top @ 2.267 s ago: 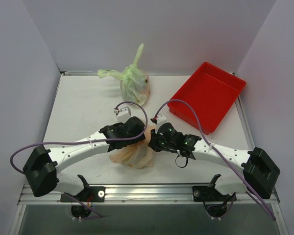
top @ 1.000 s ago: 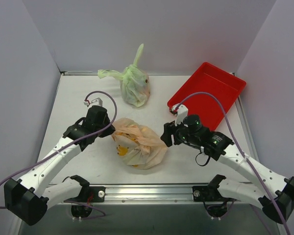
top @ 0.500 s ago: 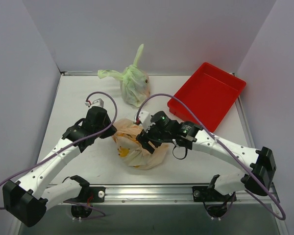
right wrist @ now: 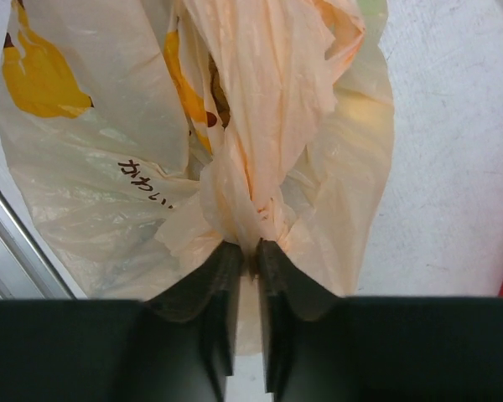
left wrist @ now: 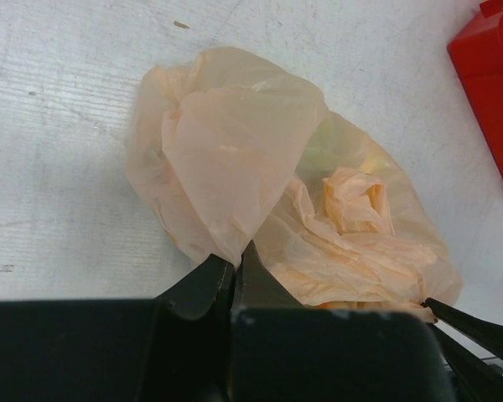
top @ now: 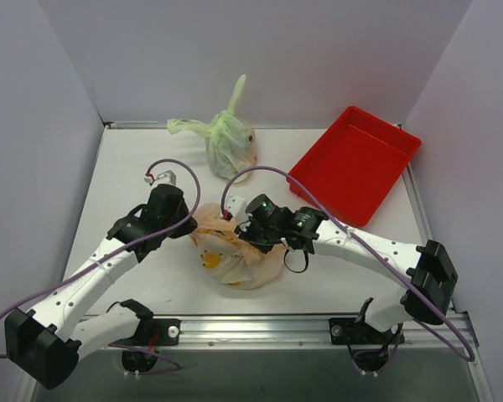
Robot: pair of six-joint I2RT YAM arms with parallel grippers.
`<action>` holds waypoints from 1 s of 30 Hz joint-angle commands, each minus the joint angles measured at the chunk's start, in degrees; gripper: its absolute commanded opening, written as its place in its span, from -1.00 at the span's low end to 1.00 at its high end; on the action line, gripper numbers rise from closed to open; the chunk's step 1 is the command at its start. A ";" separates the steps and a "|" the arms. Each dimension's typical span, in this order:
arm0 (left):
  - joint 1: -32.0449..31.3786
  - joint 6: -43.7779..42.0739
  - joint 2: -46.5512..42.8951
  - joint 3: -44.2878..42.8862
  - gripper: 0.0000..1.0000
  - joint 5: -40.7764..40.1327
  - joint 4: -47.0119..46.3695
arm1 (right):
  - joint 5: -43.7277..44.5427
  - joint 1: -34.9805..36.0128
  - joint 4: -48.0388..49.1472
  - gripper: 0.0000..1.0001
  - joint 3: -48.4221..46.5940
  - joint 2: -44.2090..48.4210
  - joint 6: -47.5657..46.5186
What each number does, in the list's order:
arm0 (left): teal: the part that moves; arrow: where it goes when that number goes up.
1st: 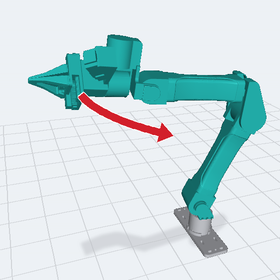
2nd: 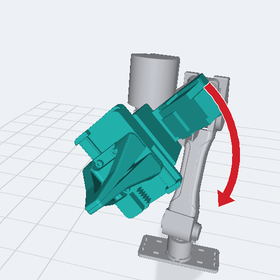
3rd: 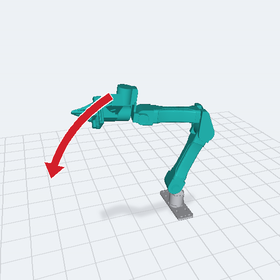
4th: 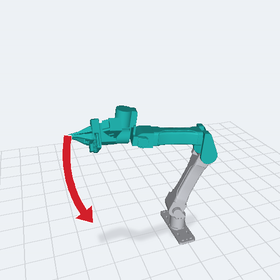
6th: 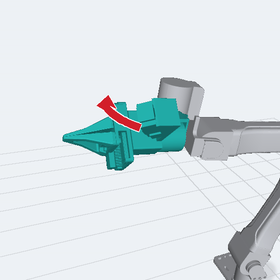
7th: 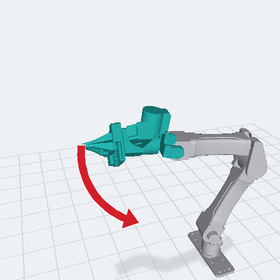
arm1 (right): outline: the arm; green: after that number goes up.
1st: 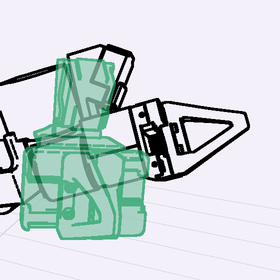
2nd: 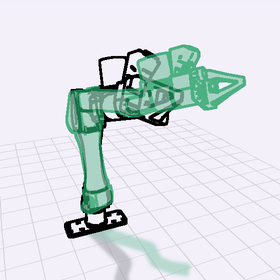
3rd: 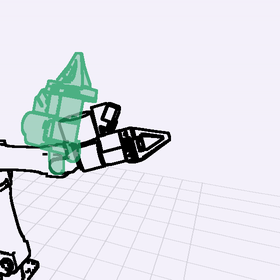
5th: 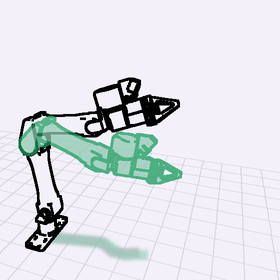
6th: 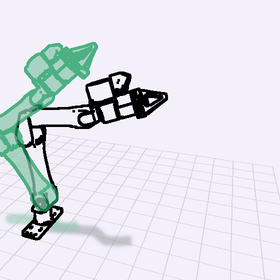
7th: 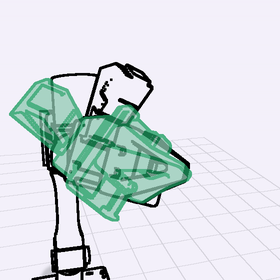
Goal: Untie the knot of the plastic bag and take out the fruit
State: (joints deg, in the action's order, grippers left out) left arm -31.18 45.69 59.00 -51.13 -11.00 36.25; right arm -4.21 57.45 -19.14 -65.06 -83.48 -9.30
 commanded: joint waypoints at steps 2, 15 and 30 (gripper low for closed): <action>0.50 -1.48 -1.08 1.30 -1.00 -3.67 -0.74 | 2.98 -0.93 -1.08 -0.88 1.16 2.09 0.24; 11.22 -0.52 -3.98 9.03 -1.00 -3.15 -1.09 | -6.34 -21.50 13.65 -1.00 13.19 21.60 18.85; 17.03 3.70 -13.74 13.52 -1.00 3.88 -1.09 | -7.92 -27.83 41.01 -1.00 24.11 30.13 40.24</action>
State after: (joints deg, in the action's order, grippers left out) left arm -15.53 48.80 47.33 -36.97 -7.60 35.92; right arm -11.92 30.72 10.72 -39.42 -55.33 27.49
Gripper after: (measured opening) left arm 0.031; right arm 0.029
